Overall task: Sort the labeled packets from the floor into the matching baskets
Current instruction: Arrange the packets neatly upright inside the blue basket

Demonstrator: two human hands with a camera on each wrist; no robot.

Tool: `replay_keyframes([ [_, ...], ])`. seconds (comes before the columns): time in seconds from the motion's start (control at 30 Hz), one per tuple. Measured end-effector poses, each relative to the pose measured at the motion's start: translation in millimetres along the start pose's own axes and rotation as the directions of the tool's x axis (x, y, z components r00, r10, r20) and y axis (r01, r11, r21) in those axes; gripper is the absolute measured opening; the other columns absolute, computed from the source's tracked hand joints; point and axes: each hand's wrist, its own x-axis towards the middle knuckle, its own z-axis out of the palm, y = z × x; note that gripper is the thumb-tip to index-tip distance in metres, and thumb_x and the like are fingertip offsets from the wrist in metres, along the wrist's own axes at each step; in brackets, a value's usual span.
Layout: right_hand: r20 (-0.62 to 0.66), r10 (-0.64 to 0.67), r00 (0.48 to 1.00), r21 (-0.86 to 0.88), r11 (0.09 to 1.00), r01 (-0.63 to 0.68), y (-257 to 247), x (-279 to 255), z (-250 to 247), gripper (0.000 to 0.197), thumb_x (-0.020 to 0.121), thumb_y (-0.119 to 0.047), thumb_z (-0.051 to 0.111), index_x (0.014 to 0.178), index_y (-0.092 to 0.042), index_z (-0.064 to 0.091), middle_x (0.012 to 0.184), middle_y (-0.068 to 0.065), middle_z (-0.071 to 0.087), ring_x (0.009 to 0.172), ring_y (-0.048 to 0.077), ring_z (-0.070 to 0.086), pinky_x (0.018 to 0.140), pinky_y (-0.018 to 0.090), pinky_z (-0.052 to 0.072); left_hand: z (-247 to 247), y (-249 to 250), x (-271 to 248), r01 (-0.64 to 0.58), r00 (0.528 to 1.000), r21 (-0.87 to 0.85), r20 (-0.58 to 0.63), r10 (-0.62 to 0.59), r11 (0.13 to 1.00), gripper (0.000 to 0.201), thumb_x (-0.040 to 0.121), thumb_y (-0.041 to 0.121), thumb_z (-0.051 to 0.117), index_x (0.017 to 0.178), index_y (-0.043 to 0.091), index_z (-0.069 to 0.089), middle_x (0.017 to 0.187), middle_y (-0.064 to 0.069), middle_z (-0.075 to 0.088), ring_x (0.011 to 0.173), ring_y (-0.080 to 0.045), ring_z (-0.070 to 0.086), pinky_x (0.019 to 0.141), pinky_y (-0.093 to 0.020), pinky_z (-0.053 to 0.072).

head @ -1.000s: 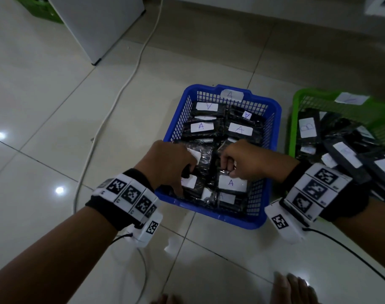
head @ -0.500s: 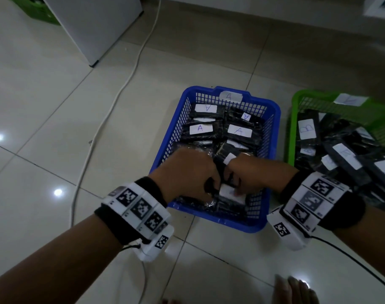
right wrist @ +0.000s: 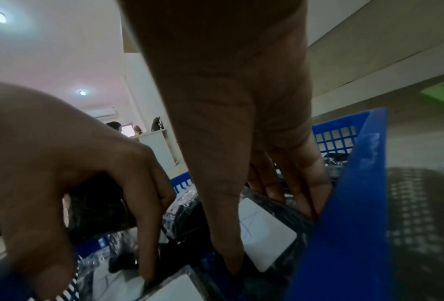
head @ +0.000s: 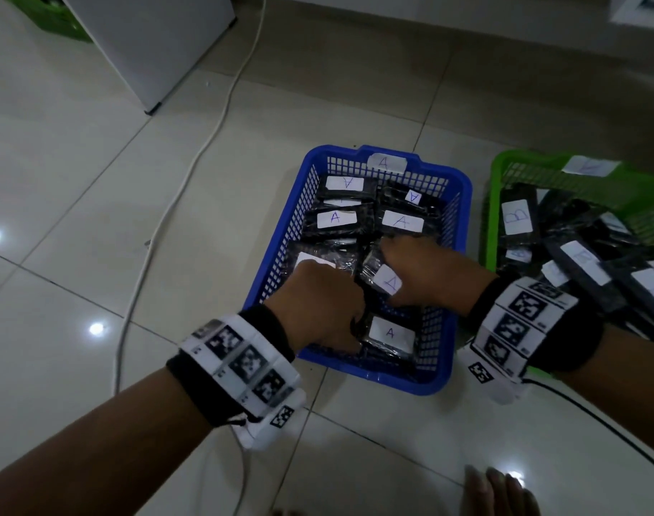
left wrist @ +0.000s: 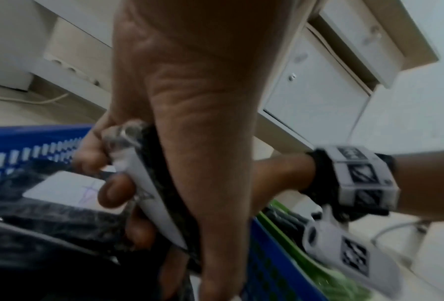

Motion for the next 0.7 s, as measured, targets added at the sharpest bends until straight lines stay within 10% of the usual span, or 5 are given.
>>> replay_keyframes([
  [0.17, 0.022, -0.004, 1.000, -0.015, 1.000, 0.005, 1, -2, -4, 0.060, 0.058, -0.031, 0.087, 0.100, -0.015, 0.047, 0.097, 0.001, 0.045, 0.087, 0.019, 0.050, 0.073, 0.035, 0.052, -19, -33, -8, 0.084, 0.985, -0.594, 0.172, 0.024, 0.800, 0.049, 0.090, 0.060, 0.042, 0.127, 0.036, 0.063, 0.133, 0.009, 0.060, 0.120, -0.015, 0.055, 0.104, -0.033, 0.041],
  [0.4, -0.092, -0.050, 0.995, -0.047, 0.998, 0.045, 15, 5, -15, 0.044, 0.069, -0.015, 0.076, 0.109, -0.012, 0.059, 0.105, 0.008, 0.053, 0.095, 0.026, 0.056, 0.077, 0.038, 0.051, -5, -83, -6, 0.146, 0.981, -0.880, 0.071, -0.179, 0.452, 0.049, 0.094, 0.046, 0.062, 0.139, 0.037, 0.045, 0.123, 0.004, 0.064, 0.105, -0.015, 0.067, 0.096, -0.037, 0.054],
  [0.57, -0.076, -0.069, 0.995, -0.083, 0.995, 0.063, 14, 13, -11, 0.016, 0.072, -0.009, 0.069, 0.085, -0.014, 0.060, 0.087, 0.001, 0.051, 0.084, 0.024, 0.059, 0.070, 0.032, 0.048, 3, -86, -4, 0.074, 0.983, -0.898, -0.007, -0.183, 0.434, 0.051, 0.093, 0.037, 0.068, 0.138, 0.030, 0.044, 0.120, 0.011, 0.062, 0.101, -0.008, 0.067, 0.077, -0.018, 0.053],
  [0.7, -0.112, -0.076, 0.991, -0.051, 0.996, 0.071, 22, 17, -7, 0.023, 0.074, -0.011, 0.073, 0.096, -0.011, 0.065, 0.090, 0.002, 0.051, 0.089, 0.024, 0.059, 0.071, 0.030, 0.046, 4, -85, 0, 0.003, 0.975, -0.882, -0.102, -0.197, 0.472, 0.049, 0.086, 0.036, 0.077, 0.127, 0.029, 0.051, 0.124, 0.009, 0.064, 0.109, -0.007, 0.064, 0.088, -0.025, 0.052],
])
